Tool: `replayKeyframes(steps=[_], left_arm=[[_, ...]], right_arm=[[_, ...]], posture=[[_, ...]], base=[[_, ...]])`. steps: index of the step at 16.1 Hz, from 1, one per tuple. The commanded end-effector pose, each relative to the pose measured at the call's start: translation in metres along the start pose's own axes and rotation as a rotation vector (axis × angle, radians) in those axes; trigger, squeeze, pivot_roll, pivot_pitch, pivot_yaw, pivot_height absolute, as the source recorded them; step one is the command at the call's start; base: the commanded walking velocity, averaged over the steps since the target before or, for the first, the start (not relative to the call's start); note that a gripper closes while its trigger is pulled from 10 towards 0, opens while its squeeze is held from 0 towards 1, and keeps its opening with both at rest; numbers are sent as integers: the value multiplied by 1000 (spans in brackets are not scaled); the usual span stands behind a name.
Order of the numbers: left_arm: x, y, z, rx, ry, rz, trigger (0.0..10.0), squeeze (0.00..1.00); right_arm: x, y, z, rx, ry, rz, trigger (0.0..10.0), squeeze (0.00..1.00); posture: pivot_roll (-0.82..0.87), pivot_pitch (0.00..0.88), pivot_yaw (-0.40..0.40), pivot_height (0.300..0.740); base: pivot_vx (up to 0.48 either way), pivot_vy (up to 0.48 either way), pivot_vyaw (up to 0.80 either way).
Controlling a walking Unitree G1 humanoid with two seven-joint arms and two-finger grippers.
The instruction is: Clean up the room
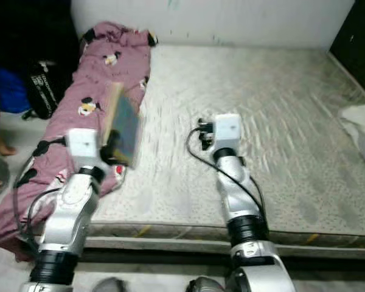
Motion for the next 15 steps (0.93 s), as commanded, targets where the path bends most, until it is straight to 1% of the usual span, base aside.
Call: replayKeyframes(steps=[1, 7, 9, 15], left_arm=[[8, 1, 9, 22, 13, -33, 10000, 0], [9, 1, 8, 20, 9, -37, 10000, 0], [11, 2, 7, 25, -14, -56, 10000, 0], [12, 2, 9, 31, -8, -67, 10000, 0]], right_arm=[[3, 2, 8, 23, 6, -7, 10000, 0], [3, 2, 9, 24, 5, -8, 10000, 0], [3, 3, 9, 23, 6, -7, 10000, 0], [3, 3, 9, 25, 13, -4, 10000, 0]], posture=[[19, 0, 7, 740], [19, 0, 6, 740], [16, 0, 4, 740], [16, 0, -1, 740]], base=[[0, -379, 0], [0, -353, 0], [0, 0, 0], [0, 0, 0]])
Point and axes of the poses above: a point about 5 cm out from each wrist's last joint towards the gripper, its own y axis pointing out of the wrist towards the gripper, its own x axis along the axis of the wrist's last joint, z = x × y, the point moved 2 cm from there along y, pointing out of the wrist towards the gripper, and after that the axes turned 1 degree about y, right-handed, at the moved point
